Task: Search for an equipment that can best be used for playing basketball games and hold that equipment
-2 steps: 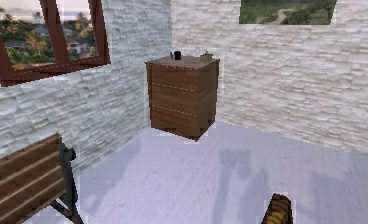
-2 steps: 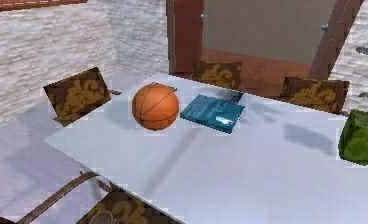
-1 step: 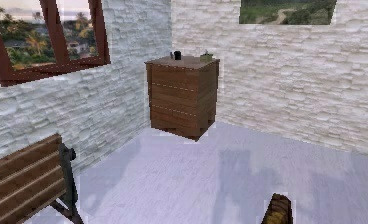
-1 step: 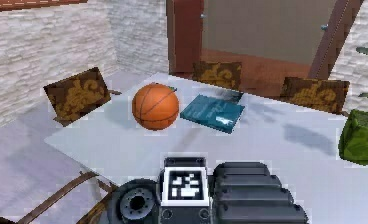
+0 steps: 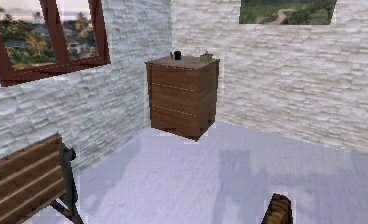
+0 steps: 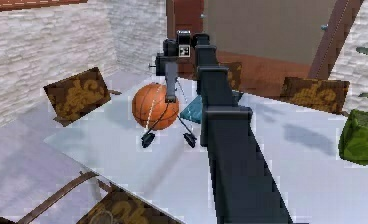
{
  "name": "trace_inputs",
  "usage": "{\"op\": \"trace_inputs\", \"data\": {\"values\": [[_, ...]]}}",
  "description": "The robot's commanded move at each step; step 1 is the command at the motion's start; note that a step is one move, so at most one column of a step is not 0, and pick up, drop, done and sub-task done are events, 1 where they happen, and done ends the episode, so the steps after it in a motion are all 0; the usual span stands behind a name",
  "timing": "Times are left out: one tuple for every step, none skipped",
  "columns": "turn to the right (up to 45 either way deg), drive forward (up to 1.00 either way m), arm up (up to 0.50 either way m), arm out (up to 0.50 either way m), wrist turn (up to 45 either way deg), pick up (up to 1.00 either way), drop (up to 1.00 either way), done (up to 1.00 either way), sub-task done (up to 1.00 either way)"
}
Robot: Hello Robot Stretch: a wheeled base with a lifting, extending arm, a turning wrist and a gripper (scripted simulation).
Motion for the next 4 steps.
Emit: {"op": "trace_inputs", "data": {"values": [[0.0, 0.0, 0.0, 0.0, 45.0, 0.0, 0.0, 0.0, 0.0], [0.0, 0.0, 0.0, 0.0, 45.0, 0.0, 0.0, 0.0, 0.0], [0.0, 0.0, 0.0, 0.0, 45.0, 0.0, 0.0, 0.0, 0.0], [0.0, 0.0, 0.0, 0.0, 15.0, 0.0, 0.0, 0.0, 0.0]]}}
